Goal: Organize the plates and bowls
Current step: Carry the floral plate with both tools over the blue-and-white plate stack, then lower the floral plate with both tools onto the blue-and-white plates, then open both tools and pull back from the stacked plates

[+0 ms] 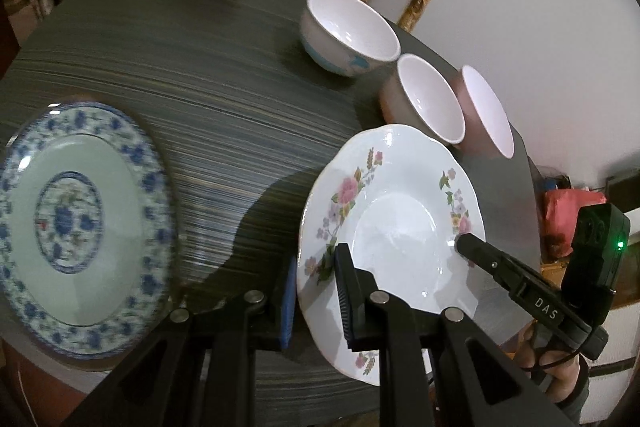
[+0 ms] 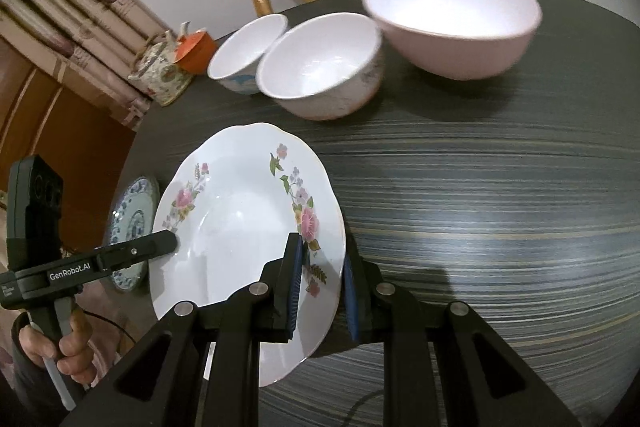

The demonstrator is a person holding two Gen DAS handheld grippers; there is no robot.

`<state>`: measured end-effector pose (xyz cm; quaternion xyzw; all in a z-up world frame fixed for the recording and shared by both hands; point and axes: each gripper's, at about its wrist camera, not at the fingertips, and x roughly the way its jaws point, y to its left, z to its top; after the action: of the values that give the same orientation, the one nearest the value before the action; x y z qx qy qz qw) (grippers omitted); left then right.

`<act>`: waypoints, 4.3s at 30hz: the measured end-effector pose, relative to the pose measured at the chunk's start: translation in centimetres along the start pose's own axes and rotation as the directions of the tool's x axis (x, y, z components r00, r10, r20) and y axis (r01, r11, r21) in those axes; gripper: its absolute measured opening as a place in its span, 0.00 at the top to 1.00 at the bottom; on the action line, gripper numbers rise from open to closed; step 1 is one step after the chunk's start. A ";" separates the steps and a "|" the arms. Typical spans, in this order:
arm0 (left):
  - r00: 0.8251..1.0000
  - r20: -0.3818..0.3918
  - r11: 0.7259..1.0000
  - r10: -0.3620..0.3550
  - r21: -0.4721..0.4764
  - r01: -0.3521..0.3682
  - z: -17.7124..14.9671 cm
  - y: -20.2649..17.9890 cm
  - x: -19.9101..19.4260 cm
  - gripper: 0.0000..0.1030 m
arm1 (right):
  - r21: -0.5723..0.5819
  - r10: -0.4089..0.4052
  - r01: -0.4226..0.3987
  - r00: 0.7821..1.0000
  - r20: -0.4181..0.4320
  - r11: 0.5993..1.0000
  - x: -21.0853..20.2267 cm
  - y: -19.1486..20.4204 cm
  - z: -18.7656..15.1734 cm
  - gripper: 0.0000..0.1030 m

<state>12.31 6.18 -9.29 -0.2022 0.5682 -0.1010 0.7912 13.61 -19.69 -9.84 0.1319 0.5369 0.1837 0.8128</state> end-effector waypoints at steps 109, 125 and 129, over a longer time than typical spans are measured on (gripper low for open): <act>0.909 0.099 0.913 0.404 -0.109 -0.394 -0.2 19.6 -7.0 0.67 | -0.445 -0.159 0.084 0.978 -0.135 0.891 14.7 26.6 -1.1 0.69; 0.846 0.159 0.861 0.508 -0.067 -0.505 -0.6 18.5 -6.5 0.66 | -0.521 -0.286 0.179 0.949 -0.132 0.835 14.8 28.4 -0.4 0.66; 0.811 0.193 0.831 0.552 -0.042 -0.555 -0.4 17.9 -6.7 0.66 | -0.479 -0.247 0.145 0.956 -0.156 0.866 14.8 27.8 -0.4 0.65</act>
<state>8.42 24.81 -11.45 -0.0305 0.5203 0.1493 0.8403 14.18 11.78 -10.70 -0.1414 0.5717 0.2353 0.7732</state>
